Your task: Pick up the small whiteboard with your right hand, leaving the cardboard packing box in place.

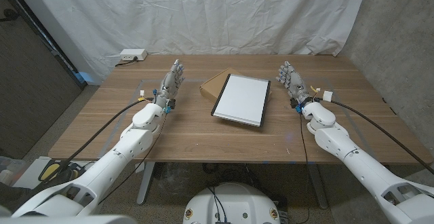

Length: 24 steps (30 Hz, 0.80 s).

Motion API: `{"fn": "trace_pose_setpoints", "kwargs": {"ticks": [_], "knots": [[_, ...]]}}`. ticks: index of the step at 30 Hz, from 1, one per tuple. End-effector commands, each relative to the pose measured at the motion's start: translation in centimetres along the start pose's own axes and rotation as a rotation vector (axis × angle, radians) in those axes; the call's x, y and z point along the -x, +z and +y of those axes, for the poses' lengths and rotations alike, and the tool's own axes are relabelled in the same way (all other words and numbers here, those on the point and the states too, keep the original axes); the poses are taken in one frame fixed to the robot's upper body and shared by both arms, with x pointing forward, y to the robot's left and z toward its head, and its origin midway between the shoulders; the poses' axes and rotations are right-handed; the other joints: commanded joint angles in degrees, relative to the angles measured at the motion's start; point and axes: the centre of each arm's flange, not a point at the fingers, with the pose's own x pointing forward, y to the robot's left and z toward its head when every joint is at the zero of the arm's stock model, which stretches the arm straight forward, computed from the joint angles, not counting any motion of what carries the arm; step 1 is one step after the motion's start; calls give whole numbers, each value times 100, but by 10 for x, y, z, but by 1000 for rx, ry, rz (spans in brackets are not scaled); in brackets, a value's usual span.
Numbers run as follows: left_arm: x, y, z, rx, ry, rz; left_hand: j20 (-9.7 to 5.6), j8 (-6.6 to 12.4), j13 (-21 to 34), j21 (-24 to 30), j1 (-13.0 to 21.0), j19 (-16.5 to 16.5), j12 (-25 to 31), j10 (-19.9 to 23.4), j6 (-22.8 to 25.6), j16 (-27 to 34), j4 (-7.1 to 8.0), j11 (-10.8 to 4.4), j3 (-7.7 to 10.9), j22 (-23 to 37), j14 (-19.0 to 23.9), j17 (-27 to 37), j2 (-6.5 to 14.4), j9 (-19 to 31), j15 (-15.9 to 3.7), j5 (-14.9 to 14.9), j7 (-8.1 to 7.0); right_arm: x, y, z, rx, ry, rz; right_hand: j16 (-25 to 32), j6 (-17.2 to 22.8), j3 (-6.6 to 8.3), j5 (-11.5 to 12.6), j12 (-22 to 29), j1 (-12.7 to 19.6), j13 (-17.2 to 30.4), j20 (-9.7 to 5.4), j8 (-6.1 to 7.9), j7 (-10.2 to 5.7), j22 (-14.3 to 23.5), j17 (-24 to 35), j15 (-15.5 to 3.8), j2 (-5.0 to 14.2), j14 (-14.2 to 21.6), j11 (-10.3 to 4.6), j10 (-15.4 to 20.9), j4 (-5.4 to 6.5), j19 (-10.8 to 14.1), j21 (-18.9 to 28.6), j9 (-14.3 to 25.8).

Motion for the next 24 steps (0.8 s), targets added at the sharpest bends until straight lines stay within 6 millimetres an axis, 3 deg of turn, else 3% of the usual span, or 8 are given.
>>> {"fn": "trace_pose_setpoints", "kwargs": {"ticks": [1,24], "knots": [[5,2,-6,-39,-14,11,-195,28,13,37,71,-56,34,-46,-9,27,-13,8,42,27,-43,11,28,28,-2,51,-13,4,0,0,-6,5,-3,34,56,58,36,18,71,16,-269,42,2,25,21,-6,15,46,8,55,-13,29,13,5],[16,25,-12,-71,-5,-41,-249,-21,-8,-20,298,-170,-7,-73,-21,-25,-121,-13,117,25,-74,2,190,24,-23,93,-54,22,10,7,34,44,-61,45,144,126,46,17,235,18,-275,70,-2,32,6,-21,100,130,18,161,-115,115,-59,-8]]}}
